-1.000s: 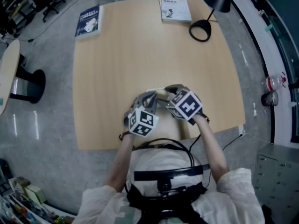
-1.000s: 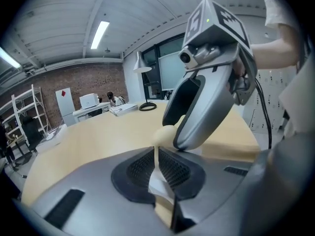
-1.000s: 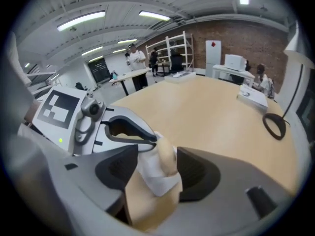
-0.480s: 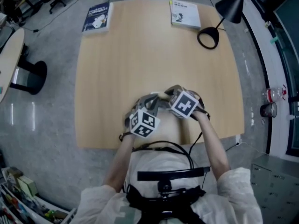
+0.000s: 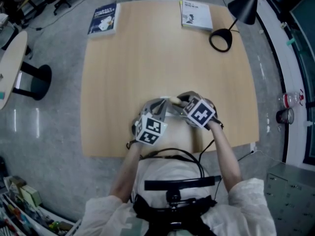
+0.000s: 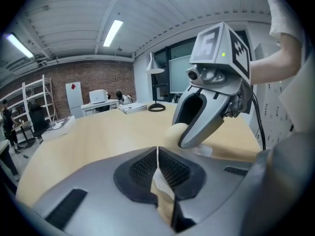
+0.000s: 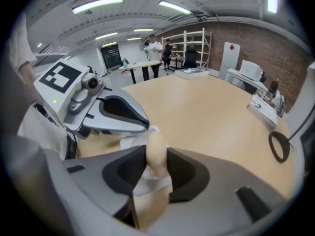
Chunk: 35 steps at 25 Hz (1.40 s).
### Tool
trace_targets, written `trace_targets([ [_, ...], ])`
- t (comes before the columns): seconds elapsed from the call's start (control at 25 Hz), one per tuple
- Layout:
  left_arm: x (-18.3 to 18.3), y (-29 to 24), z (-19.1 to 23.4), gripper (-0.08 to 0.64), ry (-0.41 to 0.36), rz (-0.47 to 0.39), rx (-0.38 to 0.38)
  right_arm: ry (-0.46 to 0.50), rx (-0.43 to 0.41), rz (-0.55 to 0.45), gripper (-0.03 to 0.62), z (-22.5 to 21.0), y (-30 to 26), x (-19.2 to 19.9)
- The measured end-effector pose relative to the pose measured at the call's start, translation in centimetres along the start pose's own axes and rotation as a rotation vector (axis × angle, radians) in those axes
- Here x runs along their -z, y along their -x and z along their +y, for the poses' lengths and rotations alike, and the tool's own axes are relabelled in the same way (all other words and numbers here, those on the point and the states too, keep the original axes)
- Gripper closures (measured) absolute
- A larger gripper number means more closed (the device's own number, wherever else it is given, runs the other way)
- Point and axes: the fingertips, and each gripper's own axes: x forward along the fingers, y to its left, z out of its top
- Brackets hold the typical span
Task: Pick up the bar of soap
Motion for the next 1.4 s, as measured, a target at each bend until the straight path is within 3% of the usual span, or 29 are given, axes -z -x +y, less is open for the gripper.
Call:
trace_targets([
  [0.12, -1.7, 1.9, 1.4, 0.546, 0.102, -0.060, -0.050, -0.103, -0.001, -0.127, 0.457, -0.2, 2.1, -0.9],
  [0.36, -4.4, 7.0, 4.6, 0.548, 0.421, -0.269, -0.153, -0.402, 0.052, -0.474, 0.457, -1.8, 9.1, -1.9],
  [0.56, -5.8, 11.0, 5.3, 0.548, 0.553, -0.399, -0.202, -0.549, 0.113, -0.727, 0.457, -1.0, 14.3, -0.3],
  [0.72, -6.0, 12.5, 4.5, 0.548, 0.568, -0.435, -0.228, -0.642, 0.156, -0.858, 0.460, -0.1, 16.0, 2.1],
  [1.12, -4.9, 14.9, -1.2, 0.547, 0.569, -0.424, -0.251, -0.720, 0.140, -0.943, 0.462, 2.6, 18.9, 5.5],
  [1.4, -3.0, 20.7, -3.8, 0.548, 0.574, -0.434, -0.317, -0.769, 0.096, -1.028, 0.462, 5.6, 21.8, 6.9],
])
